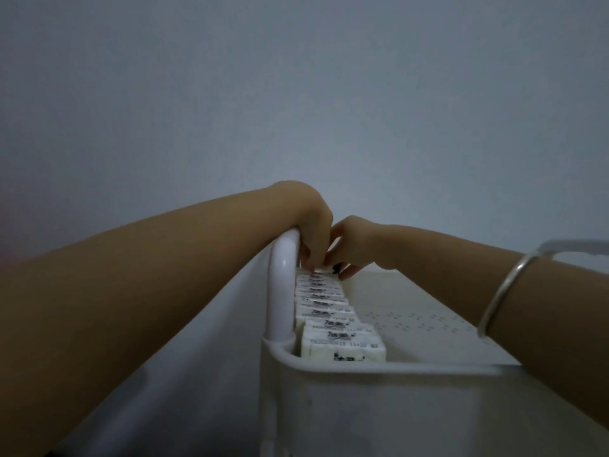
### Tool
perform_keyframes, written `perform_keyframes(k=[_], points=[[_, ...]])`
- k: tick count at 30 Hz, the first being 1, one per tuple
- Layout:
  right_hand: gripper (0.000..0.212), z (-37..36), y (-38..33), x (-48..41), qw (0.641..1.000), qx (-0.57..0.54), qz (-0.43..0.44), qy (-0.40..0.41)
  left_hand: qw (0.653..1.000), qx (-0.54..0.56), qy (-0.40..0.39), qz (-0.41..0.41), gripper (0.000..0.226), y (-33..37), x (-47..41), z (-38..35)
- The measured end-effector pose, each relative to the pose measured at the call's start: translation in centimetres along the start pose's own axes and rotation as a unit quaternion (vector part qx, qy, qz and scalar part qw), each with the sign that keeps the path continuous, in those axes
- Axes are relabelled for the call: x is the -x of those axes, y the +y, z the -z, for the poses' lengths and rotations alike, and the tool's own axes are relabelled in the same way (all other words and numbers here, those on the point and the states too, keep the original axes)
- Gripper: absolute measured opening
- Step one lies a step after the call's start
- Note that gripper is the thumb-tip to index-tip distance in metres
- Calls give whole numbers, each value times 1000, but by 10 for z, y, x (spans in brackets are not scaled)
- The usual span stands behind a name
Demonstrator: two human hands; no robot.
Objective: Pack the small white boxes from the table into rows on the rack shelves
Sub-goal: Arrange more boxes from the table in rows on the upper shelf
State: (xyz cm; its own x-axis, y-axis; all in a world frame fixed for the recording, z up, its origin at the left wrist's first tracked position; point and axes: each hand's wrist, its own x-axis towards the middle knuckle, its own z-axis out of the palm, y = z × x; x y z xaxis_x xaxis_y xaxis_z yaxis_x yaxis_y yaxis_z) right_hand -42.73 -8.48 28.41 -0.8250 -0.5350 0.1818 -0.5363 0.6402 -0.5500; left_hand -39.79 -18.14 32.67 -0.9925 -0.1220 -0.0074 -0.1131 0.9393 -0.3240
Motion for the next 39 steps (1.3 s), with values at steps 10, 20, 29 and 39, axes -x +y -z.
perform_keyframes(k=[10, 20, 29, 39], points=[[27, -4, 7, -3, 999, -43, 14, -27, 979, 116, 165, 38, 13, -3, 9, -4], [42, -4, 15, -2, 994, -93, -21, -56, 927, 245, 273, 77, 16, -15, 21, -14], [40, 0, 15, 1, 999, -37, -24, -18, 903, 341, 261, 15, 23, -5, 53, -11], [24, 27, 1, 102, 996, -14, 58, 73, 853, 364, 355, -118, 29, 49, 159, -18]])
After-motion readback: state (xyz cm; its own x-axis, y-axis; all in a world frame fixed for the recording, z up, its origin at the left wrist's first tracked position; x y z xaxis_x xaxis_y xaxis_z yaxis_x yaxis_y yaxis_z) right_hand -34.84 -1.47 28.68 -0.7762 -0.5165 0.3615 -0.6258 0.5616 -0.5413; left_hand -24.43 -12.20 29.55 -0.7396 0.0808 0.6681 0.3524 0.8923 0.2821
